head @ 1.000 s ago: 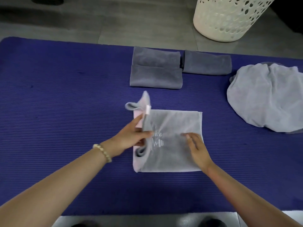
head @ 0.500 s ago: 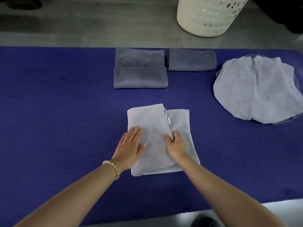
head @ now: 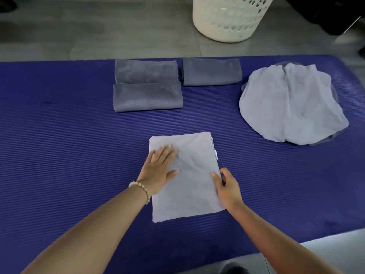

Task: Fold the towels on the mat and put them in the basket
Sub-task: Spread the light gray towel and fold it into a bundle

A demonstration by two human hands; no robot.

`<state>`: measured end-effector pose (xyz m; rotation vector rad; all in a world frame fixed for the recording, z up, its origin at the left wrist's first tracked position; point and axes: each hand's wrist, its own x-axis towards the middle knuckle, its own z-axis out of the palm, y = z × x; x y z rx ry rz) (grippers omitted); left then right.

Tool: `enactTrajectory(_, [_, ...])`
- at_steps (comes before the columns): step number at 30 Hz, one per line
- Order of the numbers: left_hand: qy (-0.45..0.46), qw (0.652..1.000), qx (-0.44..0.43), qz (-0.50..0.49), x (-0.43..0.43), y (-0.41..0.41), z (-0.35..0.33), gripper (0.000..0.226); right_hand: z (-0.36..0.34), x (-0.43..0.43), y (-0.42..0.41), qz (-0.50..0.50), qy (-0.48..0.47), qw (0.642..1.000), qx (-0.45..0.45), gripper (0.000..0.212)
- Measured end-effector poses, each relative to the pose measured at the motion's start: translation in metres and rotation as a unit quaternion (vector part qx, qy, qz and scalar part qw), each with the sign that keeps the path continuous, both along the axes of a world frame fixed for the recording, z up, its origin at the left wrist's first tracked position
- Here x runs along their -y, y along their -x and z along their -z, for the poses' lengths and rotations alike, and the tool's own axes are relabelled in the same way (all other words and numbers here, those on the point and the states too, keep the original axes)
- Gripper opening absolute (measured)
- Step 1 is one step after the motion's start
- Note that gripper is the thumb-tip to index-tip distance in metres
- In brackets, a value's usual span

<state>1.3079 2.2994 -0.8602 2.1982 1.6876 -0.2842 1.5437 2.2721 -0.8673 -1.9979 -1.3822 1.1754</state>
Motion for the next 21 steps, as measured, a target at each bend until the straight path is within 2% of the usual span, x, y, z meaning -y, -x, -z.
enactTrajectory(5, [-0.007, 0.996, 0.046, -0.073, -0.044, 0.000, -0.008, 0.068, 0.003, -0.003, 0.000, 0.019, 0.010, 0.999, -0.026, 0.021])
enactTrajectory(10, [0.038, 0.993, 0.030, -0.103, -0.074, 0.003, -0.015, 0.065, 0.008, -0.007, -0.006, 0.005, 0.023, 0.999, -0.035, 0.021])
enactTrajectory(16, [0.103, 0.984, 0.061, -0.132, -0.090, 0.012, -0.019, 0.063, 0.006, -0.009, -0.008, 0.005, 0.032, 0.998, -0.051, 0.023])
enactTrajectory(21, [0.178, 0.970, 0.112, -0.123, -0.099, 0.016, -0.037, 0.043, 0.004, -0.011, -0.009, -0.005, 0.045, 0.998, -0.039, 0.024])
